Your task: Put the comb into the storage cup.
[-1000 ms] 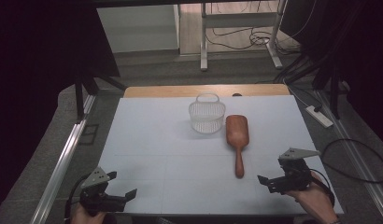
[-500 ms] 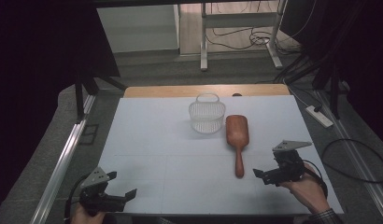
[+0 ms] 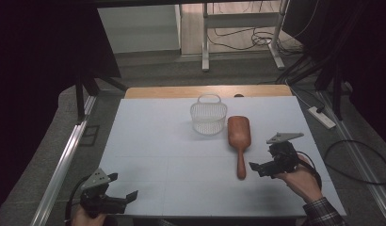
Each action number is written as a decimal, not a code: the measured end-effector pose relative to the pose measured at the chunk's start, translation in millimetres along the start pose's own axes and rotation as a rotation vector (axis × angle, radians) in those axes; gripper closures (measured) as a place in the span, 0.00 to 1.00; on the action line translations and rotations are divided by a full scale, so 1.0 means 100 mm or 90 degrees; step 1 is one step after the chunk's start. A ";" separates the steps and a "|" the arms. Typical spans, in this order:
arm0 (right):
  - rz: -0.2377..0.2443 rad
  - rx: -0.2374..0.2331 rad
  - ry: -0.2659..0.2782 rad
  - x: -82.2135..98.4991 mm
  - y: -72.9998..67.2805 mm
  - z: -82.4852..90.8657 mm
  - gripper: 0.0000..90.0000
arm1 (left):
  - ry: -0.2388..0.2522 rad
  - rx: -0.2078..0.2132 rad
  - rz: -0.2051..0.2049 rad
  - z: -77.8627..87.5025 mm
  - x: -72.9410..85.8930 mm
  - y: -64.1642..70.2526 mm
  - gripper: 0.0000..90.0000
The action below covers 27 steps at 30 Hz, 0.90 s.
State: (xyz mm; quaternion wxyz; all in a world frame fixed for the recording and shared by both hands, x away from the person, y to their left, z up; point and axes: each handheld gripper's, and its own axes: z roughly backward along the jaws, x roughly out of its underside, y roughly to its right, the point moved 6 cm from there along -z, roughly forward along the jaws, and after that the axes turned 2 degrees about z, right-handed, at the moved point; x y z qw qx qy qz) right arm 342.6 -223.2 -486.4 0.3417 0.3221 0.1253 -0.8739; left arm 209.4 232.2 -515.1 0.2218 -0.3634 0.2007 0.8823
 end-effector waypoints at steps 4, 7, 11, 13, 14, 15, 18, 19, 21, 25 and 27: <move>-0.002 0.003 -0.004 -0.07 0.03 -0.06 0.00 | 0.000 0.002 0.002 0.00 0.00 0.00 0.00; -0.010 0.001 -0.011 -0.12 0.04 -0.09 0.00 | 0.000 0.003 0.002 0.00 0.00 0.00 0.00; -0.015 0.001 -0.016 -0.17 0.05 -0.12 0.00 | -0.002 0.005 0.003 0.00 0.00 0.00 0.00; -0.020 -0.003 -0.020 -0.20 0.05 -0.14 0.00 | -0.003 0.006 0.002 0.00 0.00 0.00 0.00; -0.020 -0.007 -0.021 -0.22 0.06 -0.15 0.00 | -0.004 0.006 0.002 0.00 0.00 0.00 0.00; -0.023 -0.008 -0.022 -0.23 0.06 -0.17 0.00 | -0.005 0.006 0.001 0.00 0.00 0.00 0.00; -0.014 -0.008 -0.030 -0.27 0.07 -0.21 0.00 | -0.006 0.007 0.001 -0.01 0.00 0.00 0.00; -0.015 -0.007 -0.033 -0.28 0.07 -0.22 0.00 | -0.005 0.007 0.002 -0.01 0.00 0.00 0.00; -0.011 -0.006 -0.033 -0.31 0.08 -0.25 0.00 | -0.006 0.008 0.001 -0.01 0.00 -0.01 0.00; -0.009 -0.008 -0.038 -0.36 0.08 -0.31 0.00 | -0.006 0.008 0.002 -0.01 0.00 0.00 0.00; -0.005 -0.007 -0.044 -0.38 0.08 -0.34 0.00 | -0.006 0.008 0.002 -0.01 0.00 0.00 0.00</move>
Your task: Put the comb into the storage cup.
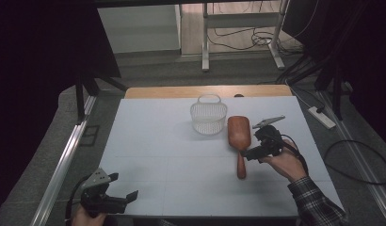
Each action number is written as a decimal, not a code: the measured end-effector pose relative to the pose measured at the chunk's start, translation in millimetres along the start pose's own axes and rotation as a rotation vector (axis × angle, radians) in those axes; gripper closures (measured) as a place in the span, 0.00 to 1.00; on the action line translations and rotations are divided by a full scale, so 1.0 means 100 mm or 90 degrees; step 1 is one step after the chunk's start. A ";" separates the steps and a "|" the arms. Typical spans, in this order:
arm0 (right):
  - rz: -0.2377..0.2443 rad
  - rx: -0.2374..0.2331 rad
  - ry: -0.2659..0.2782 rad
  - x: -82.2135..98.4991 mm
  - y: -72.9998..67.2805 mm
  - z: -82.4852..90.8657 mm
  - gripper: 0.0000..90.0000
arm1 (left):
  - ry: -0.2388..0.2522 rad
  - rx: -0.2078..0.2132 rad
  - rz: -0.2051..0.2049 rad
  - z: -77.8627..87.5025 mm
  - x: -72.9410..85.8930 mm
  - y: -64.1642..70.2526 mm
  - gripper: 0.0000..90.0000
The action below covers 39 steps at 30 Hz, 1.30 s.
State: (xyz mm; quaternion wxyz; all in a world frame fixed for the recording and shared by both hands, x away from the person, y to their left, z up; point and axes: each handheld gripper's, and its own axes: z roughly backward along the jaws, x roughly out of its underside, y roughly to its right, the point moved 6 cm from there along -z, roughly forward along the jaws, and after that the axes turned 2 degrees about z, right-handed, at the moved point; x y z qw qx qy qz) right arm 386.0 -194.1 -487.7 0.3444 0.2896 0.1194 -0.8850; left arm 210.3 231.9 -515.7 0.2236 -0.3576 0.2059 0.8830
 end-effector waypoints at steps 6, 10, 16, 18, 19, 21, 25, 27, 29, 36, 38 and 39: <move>0.014 0.005 -0.007 -0.08 -0.01 -0.09 0.00 | 0.001 0.000 0.000 0.00 0.00 0.00 0.00; 0.005 0.000 -0.005 -0.15 0.00 -0.13 0.00 | 0.000 0.001 0.000 0.00 0.00 0.00 0.00; 0.003 -0.002 -0.014 -0.24 0.01 -0.21 0.00 | 0.000 0.003 0.000 0.00 0.00 0.00 0.00; 0.008 -0.001 -0.018 -0.26 0.01 -0.24 0.00 | -0.001 0.003 0.000 0.00 0.00 0.00 0.00; 0.012 0.000 -0.020 -0.27 0.01 -0.25 0.00 | 0.000 0.004 0.001 0.00 0.00 0.00 0.00; 0.018 0.000 -0.023 -0.30 0.01 -0.27 0.00 | 0.000 0.005 0.001 0.00 0.00 -0.01 0.00; 0.023 -0.001 -0.023 -0.35 0.01 -0.32 0.00 | 0.000 0.006 0.003 0.00 0.00 -0.01 0.00; 0.027 -0.002 -0.024 -0.37 0.00 -0.34 0.00 | 0.001 0.006 0.003 0.00 0.00 -0.01 0.00; 0.032 0.000 -0.026 -0.41 0.00 -0.36 0.00 | 0.000 0.007 0.004 0.00 0.00 -0.01 0.00; 0.043 -0.008 -0.039 -0.49 -0.01 -0.47 0.00 | 0.000 0.008 0.003 0.00 0.00 -0.01 0.00; 0.045 -0.005 -0.043 -0.51 0.00 -0.50 0.00 | 0.000 0.008 0.003 0.00 0.00 -0.01 0.00; 0.046 -0.005 -0.045 -0.52 0.00 -0.51 0.00 | 0.000 0.008 0.003 0.00 0.00 -0.01 0.00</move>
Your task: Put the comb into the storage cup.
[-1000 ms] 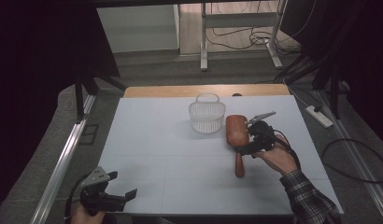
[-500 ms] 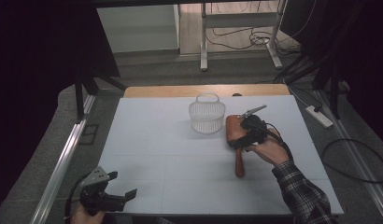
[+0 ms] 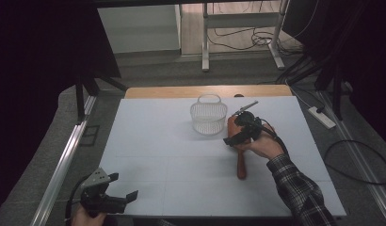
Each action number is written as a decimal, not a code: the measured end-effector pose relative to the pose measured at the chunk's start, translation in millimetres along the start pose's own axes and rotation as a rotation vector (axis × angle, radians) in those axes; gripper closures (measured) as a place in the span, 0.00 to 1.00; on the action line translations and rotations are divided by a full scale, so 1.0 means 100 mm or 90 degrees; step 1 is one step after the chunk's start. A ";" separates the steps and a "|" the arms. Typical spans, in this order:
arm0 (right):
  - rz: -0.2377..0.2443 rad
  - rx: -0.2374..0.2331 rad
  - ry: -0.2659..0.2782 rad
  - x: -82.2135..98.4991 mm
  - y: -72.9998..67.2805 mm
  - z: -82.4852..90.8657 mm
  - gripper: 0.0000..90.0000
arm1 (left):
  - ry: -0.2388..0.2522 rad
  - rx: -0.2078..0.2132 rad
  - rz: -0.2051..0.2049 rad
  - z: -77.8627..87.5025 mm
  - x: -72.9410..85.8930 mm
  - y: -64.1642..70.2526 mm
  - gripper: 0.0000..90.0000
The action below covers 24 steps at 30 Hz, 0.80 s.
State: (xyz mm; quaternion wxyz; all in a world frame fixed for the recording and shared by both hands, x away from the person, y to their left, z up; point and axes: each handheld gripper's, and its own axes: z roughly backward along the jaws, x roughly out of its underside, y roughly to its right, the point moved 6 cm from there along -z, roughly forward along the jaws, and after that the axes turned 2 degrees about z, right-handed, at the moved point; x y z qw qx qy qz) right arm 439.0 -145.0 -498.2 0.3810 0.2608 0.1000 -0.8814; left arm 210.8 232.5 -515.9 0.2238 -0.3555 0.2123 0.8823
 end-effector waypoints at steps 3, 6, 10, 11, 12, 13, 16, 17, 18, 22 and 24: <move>0.007 0.006 -0.006 -0.03 0.00 -0.04 0.00 | 0.000 0.000 0.000 0.00 0.00 0.00 0.00; 0.008 0.005 -0.002 -0.05 0.01 -0.06 0.09 | 0.001 0.001 0.001 0.00 0.00 0.00 0.00; 0.017 -0.001 0.001 -0.07 0.02 -0.06 0.30 | 0.001 0.001 0.001 0.00 0.00 0.00 0.00; 0.018 -0.002 0.004 -0.08 0.02 -0.05 0.37 | 0.001 0.001 0.001 0.00 0.00 0.00 0.00; 0.021 -0.009 0.006 -0.09 0.02 -0.05 0.43 | 0.000 0.002 0.001 0.00 0.00 0.00 0.00; 0.021 -0.016 0.010 -0.10 0.01 -0.04 0.47 | 0.000 0.002 0.001 0.00 0.00 0.00 0.00; 0.027 -0.013 0.008 -0.13 0.02 -0.05 0.62 | 0.000 0.003 0.000 0.00 0.00 0.00 0.00; 0.030 -0.015 0.007 -0.14 0.02 -0.05 0.67 | 0.000 0.003 0.001 0.00 0.00 0.00 0.00; 0.030 -0.015 0.007 -0.14 0.02 -0.05 0.67 | 0.000 0.003 0.001 0.00 0.00 0.00 0.00; 0.034 -0.040 0.006 -0.20 -0.01 -0.10 0.95 | 0.000 0.004 0.002 0.00 0.00 0.00 0.00; 0.038 -0.047 0.009 -0.22 -0.03 -0.12 1.00 | 0.000 0.004 0.001 0.00 0.00 0.00 0.00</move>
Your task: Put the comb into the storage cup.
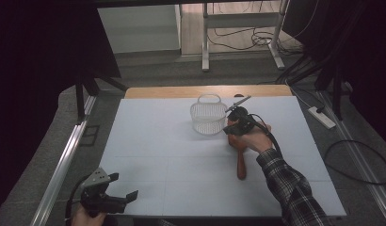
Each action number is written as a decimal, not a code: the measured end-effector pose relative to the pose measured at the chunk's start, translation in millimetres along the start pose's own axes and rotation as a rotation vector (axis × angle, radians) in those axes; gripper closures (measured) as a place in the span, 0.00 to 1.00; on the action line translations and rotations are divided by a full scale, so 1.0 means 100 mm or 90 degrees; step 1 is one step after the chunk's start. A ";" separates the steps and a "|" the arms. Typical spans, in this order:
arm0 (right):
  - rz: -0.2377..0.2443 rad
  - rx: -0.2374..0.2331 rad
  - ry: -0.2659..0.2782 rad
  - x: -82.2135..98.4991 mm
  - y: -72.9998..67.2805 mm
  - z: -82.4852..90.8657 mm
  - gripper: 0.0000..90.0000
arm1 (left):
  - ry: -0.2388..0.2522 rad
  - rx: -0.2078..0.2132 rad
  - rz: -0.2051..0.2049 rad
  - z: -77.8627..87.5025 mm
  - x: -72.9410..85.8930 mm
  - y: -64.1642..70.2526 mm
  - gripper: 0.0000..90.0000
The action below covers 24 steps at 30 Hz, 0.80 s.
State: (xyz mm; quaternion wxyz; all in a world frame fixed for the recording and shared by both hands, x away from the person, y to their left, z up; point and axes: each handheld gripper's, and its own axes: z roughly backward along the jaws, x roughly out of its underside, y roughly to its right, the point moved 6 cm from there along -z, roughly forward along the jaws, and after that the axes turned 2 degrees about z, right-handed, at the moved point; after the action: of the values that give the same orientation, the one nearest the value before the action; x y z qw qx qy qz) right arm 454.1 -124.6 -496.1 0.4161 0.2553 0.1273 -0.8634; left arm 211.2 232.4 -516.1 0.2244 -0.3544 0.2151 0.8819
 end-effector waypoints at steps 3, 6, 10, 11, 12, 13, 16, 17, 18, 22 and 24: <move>0.006 -0.003 -0.015 -0.03 -0.02 -0.07 1.00 | 0.000 0.000 0.000 0.00 0.00 0.00 0.00; 0.012 0.001 -0.024 -0.04 -0.03 -0.12 1.00 | 0.000 0.000 0.000 0.00 0.00 0.00 0.00; 0.017 0.010 -0.044 -0.03 -0.03 -0.24 1.00 | 0.000 0.001 0.000 0.00 0.00 0.00 0.00; 0.019 0.013 -0.050 -0.02 -0.01 -0.29 1.00 | -0.001 0.000 0.000 0.00 0.00 0.00 0.00; 0.018 0.016 -0.053 -0.01 -0.01 -0.31 1.00 | -0.001 0.001 0.000 0.00 0.00 0.00 0.00; 0.019 0.019 -0.054 -0.01 0.00 -0.33 1.00 | -0.002 0.000 0.001 0.00 0.00 0.00 0.00; 0.015 0.021 -0.063 0.01 0.03 -0.40 1.00 | -0.002 0.000 0.001 0.00 0.00 0.00 0.00; 0.016 0.022 -0.066 0.02 0.03 -0.42 1.00 | -0.002 0.000 0.001 0.00 0.00 0.00 0.00; 0.016 0.023 -0.069 0.03 0.04 -0.44 1.00 | -0.001 -0.001 0.002 0.00 0.00 0.00 0.00; 0.010 0.027 -0.077 0.07 0.06 -0.49 1.00 | -0.002 -0.001 0.003 0.00 0.00 -0.01 0.00; 0.002 0.024 -0.075 0.09 0.09 -0.49 1.00 | -0.002 -0.002 0.004 0.00 0.01 -0.01 0.01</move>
State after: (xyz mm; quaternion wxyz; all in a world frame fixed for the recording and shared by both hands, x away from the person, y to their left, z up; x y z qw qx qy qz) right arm 472.7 -114.5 -542.2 0.4195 0.2120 0.0855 -0.8785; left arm 211.2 233.2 -516.7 0.2216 -0.3527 0.2145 0.8835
